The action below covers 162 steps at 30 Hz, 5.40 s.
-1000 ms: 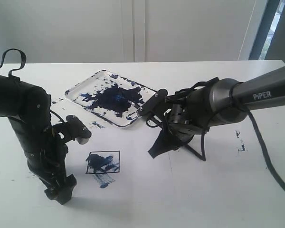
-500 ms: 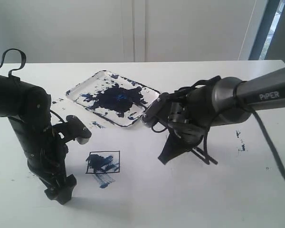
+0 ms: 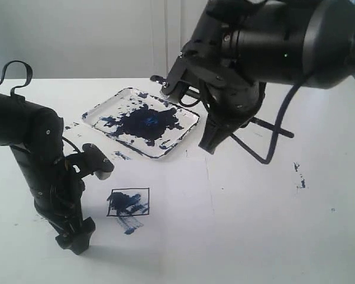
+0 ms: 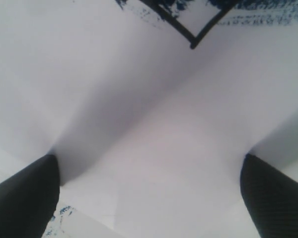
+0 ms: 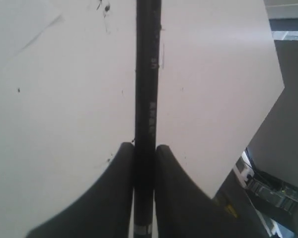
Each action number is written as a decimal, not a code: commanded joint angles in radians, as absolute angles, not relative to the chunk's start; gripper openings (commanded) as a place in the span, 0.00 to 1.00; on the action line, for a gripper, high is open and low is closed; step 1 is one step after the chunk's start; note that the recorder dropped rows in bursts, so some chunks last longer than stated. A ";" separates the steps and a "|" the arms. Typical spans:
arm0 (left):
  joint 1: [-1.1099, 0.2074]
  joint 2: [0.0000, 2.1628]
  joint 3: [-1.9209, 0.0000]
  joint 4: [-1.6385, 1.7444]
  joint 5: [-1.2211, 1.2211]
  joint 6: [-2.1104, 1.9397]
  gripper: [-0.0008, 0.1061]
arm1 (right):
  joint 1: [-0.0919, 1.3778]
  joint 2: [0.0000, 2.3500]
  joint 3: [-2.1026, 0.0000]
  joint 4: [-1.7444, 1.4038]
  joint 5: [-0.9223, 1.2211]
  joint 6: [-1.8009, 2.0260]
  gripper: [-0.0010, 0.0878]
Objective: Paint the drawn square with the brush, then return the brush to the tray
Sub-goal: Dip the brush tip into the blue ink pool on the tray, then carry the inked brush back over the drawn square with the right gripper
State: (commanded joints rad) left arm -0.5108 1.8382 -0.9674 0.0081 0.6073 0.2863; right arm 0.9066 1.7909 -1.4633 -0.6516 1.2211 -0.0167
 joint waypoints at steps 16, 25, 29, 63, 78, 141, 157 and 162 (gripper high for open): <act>-0.511 1.838 -0.967 0.008 0.611 0.286 0.93 | 0.907 2.054 -1.551 -0.767 1.221 -0.098 0.01; -0.511 1.838 -0.967 0.008 0.611 0.286 0.93 | 0.907 2.111 -1.563 -0.896 1.221 -0.022 0.01; -0.511 1.838 -0.967 0.008 0.611 0.286 0.93 | 0.907 2.122 -1.563 -0.951 1.221 0.006 0.01; -0.511 1.838 -0.967 0.008 0.613 0.288 0.93 | 0.938 2.119 -1.563 -0.897 1.221 0.063 0.01; -0.511 1.838 -0.967 0.008 0.609 0.288 0.93 | 0.951 1.955 -1.559 -0.643 1.221 -0.056 0.01; -0.511 1.838 -0.967 0.008 0.607 0.288 0.93 | 1.128 1.797 -1.255 -0.482 1.221 -0.076 0.01; -0.511 1.838 -0.967 0.008 0.615 0.288 0.93 | 1.126 1.845 -1.255 -0.539 1.221 -0.076 0.01; -0.511 1.838 -0.967 0.008 0.615 0.288 0.93 | 1.125 1.845 -1.255 -0.542 1.221 -0.076 0.01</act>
